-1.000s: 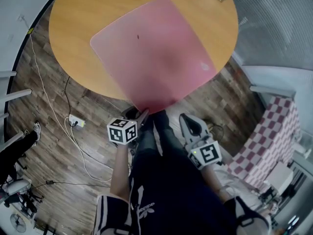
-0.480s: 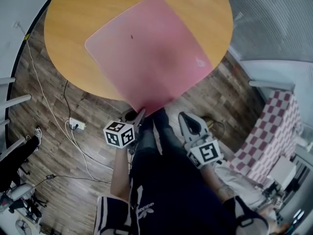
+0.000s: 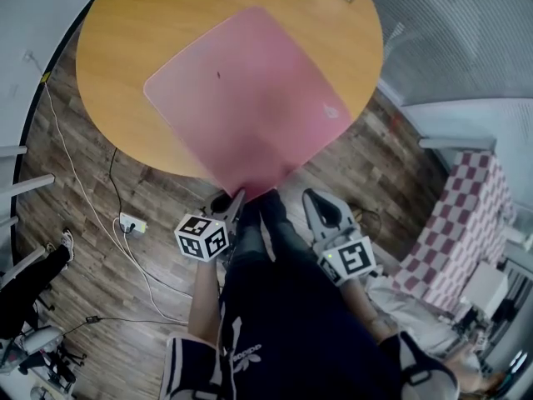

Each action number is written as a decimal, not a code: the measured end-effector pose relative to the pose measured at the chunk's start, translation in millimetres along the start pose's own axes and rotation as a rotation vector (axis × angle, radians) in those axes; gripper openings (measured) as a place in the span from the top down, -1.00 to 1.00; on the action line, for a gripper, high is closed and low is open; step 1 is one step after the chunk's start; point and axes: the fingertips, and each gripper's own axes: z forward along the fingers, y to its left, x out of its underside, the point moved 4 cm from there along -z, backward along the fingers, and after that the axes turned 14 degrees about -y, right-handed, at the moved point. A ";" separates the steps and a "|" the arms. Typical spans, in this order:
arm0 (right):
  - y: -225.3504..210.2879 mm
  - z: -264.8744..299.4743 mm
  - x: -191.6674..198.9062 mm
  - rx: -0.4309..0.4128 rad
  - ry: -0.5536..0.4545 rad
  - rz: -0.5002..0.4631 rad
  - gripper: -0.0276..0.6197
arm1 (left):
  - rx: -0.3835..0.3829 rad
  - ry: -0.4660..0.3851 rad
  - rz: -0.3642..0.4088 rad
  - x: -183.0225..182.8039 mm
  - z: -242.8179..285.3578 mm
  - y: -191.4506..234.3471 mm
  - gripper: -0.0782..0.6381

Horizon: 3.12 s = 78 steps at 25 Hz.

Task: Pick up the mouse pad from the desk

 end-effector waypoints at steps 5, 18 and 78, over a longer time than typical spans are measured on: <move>-5.6 2.5 -12.0 0.001 -0.035 -0.029 0.91 | 0.003 -0.077 0.002 -16.0 1.2 -10.9 0.71; -16.1 18.9 -44.9 -0.006 -0.124 -0.049 0.91 | 0.007 -0.248 0.073 -101.9 31.2 -27.3 0.72; -76.2 29.9 -161.3 0.123 -0.440 -0.180 0.91 | 0.011 -0.767 0.748 -543.1 56.5 -134.3 0.72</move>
